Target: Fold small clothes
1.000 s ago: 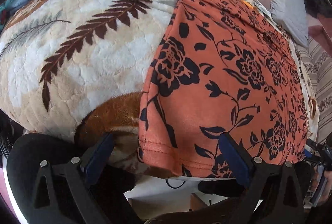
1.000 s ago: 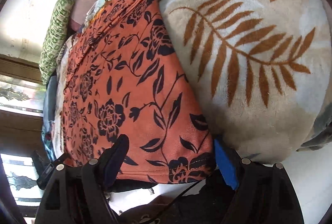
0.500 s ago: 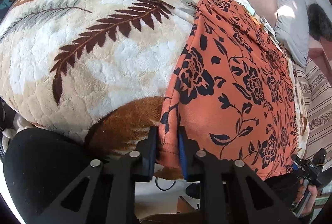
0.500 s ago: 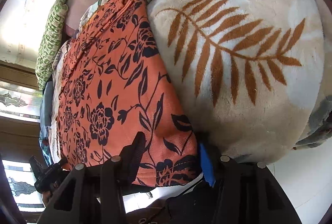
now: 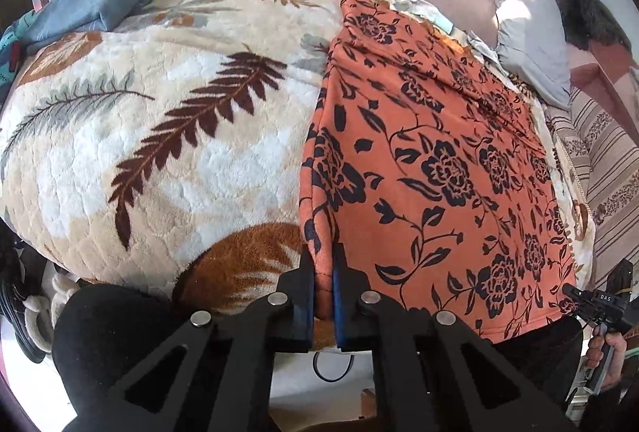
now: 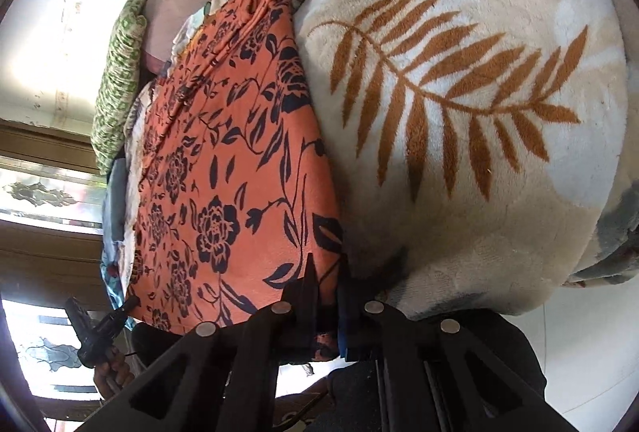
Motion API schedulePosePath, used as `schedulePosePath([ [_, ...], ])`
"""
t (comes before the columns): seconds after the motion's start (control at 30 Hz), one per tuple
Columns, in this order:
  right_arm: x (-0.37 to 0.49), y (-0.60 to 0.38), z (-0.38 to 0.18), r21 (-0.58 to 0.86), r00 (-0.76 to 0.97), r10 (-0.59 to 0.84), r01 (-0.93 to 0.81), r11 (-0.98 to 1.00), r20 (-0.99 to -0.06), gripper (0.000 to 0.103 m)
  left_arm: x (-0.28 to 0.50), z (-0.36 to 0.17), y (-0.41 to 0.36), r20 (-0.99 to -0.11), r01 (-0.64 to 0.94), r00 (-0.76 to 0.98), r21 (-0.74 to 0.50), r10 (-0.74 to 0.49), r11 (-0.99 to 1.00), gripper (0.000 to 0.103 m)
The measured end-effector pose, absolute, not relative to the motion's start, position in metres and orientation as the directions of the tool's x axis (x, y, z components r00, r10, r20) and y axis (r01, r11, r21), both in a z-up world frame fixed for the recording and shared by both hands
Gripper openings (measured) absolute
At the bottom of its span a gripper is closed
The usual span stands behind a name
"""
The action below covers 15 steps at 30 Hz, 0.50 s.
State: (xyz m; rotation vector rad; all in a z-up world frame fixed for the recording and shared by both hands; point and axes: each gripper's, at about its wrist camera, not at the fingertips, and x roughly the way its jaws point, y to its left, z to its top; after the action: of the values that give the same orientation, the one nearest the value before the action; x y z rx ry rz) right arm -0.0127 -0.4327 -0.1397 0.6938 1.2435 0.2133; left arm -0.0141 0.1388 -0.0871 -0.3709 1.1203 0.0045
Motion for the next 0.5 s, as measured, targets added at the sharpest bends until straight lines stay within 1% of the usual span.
schedulePosePath([
  [0.27,-0.017,-0.446,-0.129,0.705,0.395,0.598,0.225,0.673,-0.697,0.007,-0.004,-0.066,0.14,-0.846,-0.183,0.486,-0.344,-0.219,0.921,0.007],
  [0.37,-0.013,-0.448,-0.117,0.734,0.433,0.615,0.194,0.65,-0.659,0.007,-0.001,-0.054,0.14,-0.83,-0.165,0.513,-0.343,-0.217,0.925,0.007],
  [0.43,-0.008,-0.446,-0.106,0.74,0.451,0.618,0.163,0.652,-0.644,0.007,0.003,-0.05,0.14,-0.826,-0.161,0.526,-0.333,-0.205,0.929,0.007],
  [0.5,-0.001,-0.443,-0.101,0.73,0.452,0.611,0.151,0.666,-0.651,0.007,0.009,-0.054,0.141,-0.831,-0.17,0.517,-0.333,-0.204,0.927,0.007],
])
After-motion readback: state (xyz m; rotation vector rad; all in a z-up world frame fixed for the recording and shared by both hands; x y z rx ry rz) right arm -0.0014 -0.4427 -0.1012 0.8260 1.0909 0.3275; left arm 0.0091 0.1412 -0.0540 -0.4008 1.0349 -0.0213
